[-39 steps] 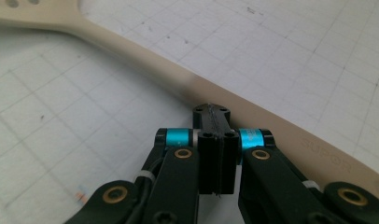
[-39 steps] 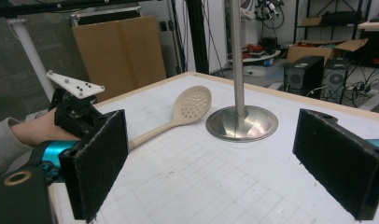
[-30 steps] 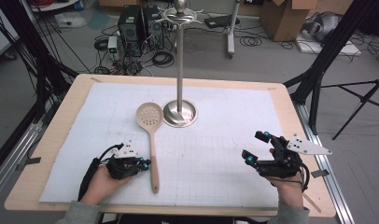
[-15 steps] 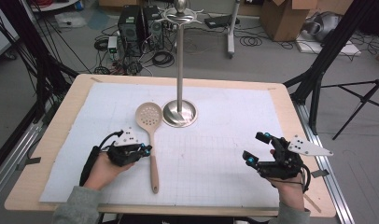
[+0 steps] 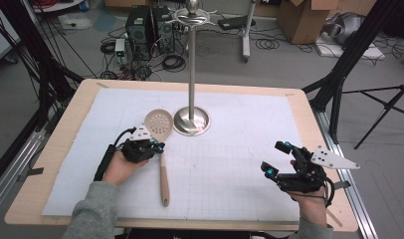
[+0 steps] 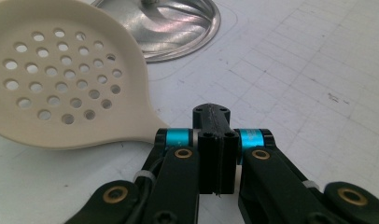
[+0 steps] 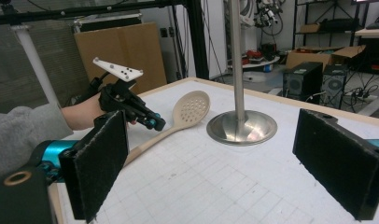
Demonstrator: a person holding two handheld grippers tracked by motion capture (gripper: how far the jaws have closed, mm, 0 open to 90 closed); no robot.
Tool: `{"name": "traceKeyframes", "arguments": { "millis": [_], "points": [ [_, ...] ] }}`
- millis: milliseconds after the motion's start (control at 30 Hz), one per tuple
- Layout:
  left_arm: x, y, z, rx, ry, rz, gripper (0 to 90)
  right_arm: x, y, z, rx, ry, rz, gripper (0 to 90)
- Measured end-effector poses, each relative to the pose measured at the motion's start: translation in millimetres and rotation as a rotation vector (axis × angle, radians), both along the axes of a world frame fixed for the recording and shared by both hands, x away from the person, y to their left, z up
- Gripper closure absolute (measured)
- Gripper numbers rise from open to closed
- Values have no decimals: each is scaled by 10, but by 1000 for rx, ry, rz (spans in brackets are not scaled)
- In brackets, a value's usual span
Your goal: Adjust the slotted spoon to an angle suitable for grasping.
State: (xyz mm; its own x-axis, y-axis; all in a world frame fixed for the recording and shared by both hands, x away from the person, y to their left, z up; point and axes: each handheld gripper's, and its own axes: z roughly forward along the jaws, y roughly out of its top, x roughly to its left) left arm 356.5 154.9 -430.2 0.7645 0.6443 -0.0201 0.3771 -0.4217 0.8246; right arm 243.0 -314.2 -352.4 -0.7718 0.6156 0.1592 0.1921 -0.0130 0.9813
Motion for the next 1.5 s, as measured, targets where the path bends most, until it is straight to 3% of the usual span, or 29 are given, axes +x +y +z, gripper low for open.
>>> {"name": "traceKeyframes", "arguments": {
  "millis": [200,267,333,433,633,733,867,1367,1500],
  "points": [
    [50,-37,-21,2,5,10,896,-15,-12,2,-1,-3,-3,96],
    [56,-101,-3,-1,-11,-2,896,-31,-16,5,2,-2,-5,96],
    [62,-130,-1,10,-15,-2,895,-36,-18,7,2,-1,-3,96],
    [116,-211,-22,65,-9,5,896,-56,-35,8,4,2,-7,96],
    [176,-258,-35,68,3,35,896,-89,-61,4,13,-1,-17,96],
    [237,-275,-86,119,28,63,896,-101,-47,4,7,-3,-7,96],
    [253,-276,-113,126,31,62,896,-133,-59,18,8,-12,-13,96],
    [168,-217,-86,204,5,95,897,-129,-54,5,6,-9,-10,96],
    [116,-127,-107,172,3,103,897,-125,-41,-1,1,-2,-10,96]
  ]
}}
